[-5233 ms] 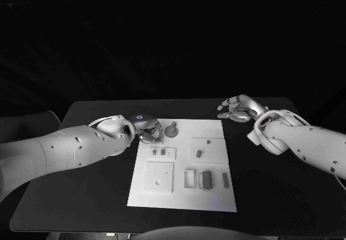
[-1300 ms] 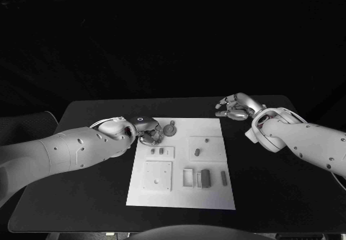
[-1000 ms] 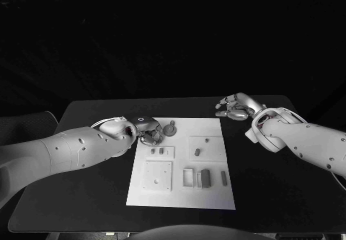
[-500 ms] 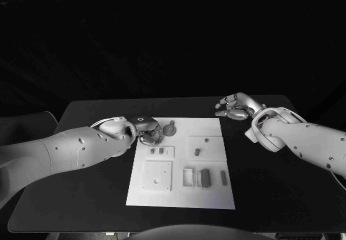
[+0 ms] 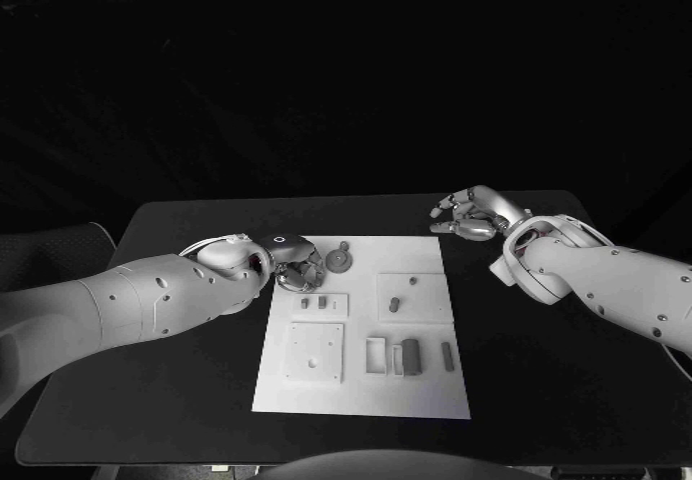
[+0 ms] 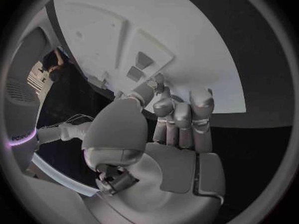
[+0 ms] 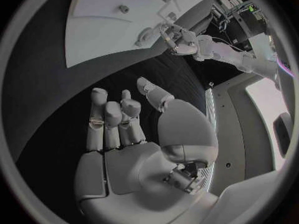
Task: Assemble the parts on the task board
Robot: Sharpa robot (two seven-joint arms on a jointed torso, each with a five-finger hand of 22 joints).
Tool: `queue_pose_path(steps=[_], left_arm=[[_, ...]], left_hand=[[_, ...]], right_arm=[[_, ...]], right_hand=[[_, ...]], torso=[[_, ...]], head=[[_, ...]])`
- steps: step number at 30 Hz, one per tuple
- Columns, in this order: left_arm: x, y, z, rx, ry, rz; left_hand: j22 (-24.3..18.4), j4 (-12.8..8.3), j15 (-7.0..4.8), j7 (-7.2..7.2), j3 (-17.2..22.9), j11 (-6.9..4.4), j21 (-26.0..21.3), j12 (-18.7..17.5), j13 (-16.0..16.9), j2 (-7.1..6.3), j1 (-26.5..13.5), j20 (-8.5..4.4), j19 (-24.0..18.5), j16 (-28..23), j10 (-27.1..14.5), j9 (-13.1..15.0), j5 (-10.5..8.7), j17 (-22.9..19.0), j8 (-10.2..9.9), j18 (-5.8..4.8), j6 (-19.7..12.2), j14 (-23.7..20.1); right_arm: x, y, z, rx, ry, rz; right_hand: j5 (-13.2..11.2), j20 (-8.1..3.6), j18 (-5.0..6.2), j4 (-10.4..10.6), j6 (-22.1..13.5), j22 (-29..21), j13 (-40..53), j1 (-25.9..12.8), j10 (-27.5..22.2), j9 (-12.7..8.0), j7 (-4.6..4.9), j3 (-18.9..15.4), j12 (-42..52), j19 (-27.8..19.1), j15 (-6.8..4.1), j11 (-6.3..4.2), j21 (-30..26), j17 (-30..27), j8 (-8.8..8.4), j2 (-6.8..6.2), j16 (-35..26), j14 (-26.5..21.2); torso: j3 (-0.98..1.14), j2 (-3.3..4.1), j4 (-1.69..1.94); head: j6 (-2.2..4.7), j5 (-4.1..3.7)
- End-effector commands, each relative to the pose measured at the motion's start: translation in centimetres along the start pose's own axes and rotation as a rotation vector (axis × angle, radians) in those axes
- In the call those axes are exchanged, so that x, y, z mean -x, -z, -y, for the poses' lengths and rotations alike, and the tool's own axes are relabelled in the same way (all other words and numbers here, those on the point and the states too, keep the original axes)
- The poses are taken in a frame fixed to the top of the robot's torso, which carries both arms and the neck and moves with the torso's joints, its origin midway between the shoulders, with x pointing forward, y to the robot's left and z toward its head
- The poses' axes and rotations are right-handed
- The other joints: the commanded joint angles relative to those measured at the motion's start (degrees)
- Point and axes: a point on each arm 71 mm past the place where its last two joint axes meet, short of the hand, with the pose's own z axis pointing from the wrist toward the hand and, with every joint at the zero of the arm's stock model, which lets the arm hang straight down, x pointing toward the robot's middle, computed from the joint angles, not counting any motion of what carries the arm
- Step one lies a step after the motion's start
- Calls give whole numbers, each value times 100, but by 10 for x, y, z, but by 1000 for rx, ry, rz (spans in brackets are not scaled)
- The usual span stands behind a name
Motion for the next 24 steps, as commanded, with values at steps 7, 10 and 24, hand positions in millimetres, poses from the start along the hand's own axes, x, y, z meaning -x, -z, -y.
queue_pose_path(steps=[7,10,24], left_arm=[[-1,1,-4,13,-1,-15],[-1,2,-5,18,-2,-10],[3,17,-27,66,24,38]], left_hand=[[37,7,14,145,-67,44,-27,-34,-18,-109,37,35,57,-36,28,-54,-20,9,-119,746,-357,86],[34,9,22,154,-73,52,-33,-39,-23,-113,48,43,63,-42,34,-66,-19,9,-140,751,-407,94],[20,24,44,171,-52,71,-71,-81,-51,-147,89,79,49,-96,32,-64,-12,1,-102,759,-394,92]], right_arm=[[0,0,1,3,6,-6],[1,0,2,0,7,-5],[1,0,8,-26,30,-36]], right_hand=[[27,-7,77,35,-20,92,6,-49,-10,2,41,-12,27,47,-13,31,-16,-9,-41,2,-2,30],[27,-7,77,34,-20,92,5,-48,-10,2,41,-12,27,47,-13,31,-16,-9,-41,2,-2,30],[5,-6,77,15,-66,91,2,-33,-19,-8,52,-8,22,35,-6,41,-23,-11,-70,-13,-9,19]], torso=[[2,0,-4],[0,1,-4],[2,-5,-4]], head=[[2,-3],[9,-1],[63,-8]])
